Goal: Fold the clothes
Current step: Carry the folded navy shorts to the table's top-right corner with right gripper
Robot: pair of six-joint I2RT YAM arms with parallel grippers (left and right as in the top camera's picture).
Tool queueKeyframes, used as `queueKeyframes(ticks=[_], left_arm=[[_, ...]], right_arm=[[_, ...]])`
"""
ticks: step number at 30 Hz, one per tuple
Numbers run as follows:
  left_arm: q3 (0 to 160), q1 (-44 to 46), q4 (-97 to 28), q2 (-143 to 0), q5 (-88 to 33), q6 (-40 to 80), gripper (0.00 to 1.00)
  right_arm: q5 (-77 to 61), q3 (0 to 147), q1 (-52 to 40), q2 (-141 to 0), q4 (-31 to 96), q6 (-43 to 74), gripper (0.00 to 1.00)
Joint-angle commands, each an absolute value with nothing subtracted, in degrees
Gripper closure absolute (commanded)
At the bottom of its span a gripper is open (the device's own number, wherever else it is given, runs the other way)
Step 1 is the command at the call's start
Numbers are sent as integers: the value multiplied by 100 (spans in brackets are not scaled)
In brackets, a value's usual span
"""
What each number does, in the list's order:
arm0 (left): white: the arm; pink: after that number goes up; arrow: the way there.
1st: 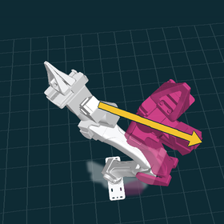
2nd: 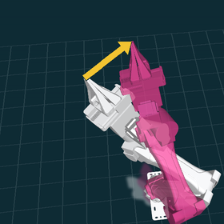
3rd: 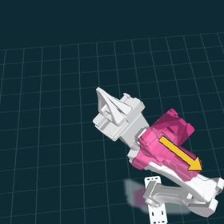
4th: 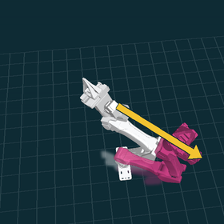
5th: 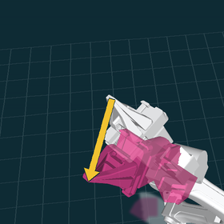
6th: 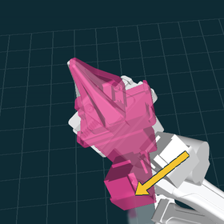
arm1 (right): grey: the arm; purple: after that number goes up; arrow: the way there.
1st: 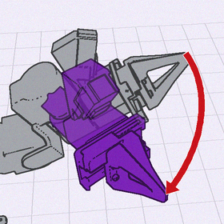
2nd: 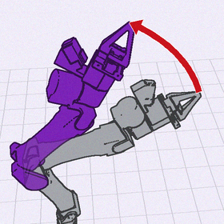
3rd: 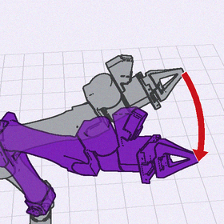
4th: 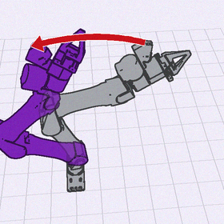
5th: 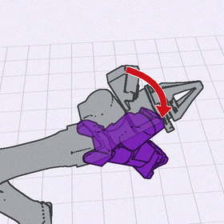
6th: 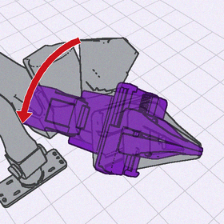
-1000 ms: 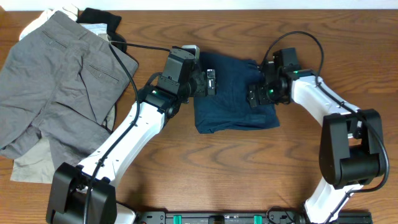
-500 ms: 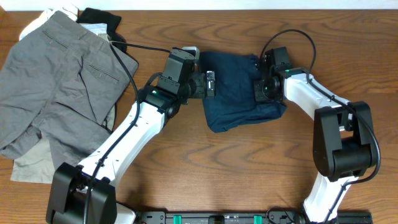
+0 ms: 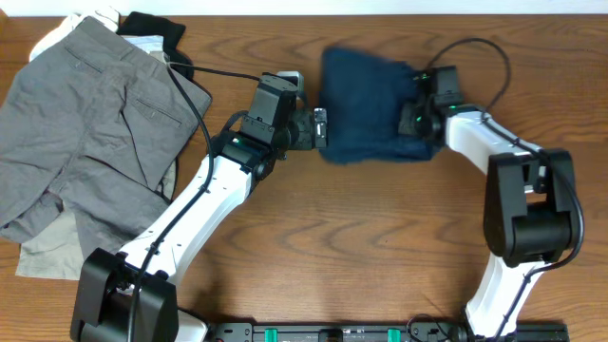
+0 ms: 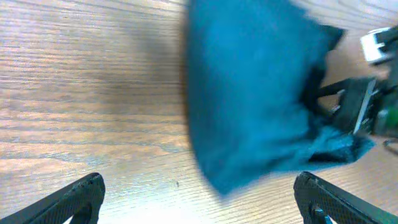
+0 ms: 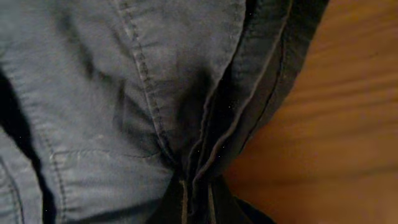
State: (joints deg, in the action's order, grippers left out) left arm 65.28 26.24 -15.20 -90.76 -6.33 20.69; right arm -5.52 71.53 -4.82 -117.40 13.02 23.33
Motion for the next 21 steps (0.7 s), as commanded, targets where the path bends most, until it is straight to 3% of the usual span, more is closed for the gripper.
queueKeyframes(ticks=[1,9,17,21], left_arm=[[6517,2600,-1559,-9080,-333,1951,2],[6517,2600,-1581,-9080,-331,1951,2],[6510,2600,-1678,-9080,-331,1951,2],[6510,2600,-1682,-9083,-331,1951,2]], right_arm=[[-370,7050,-10,-11904,954,3350,99],[-244,7050,939,-11904,320,4095,99],[440,7048,1942,-11907,336,6504,98],[585,7048,2217,-11907,-56,6834,98]])
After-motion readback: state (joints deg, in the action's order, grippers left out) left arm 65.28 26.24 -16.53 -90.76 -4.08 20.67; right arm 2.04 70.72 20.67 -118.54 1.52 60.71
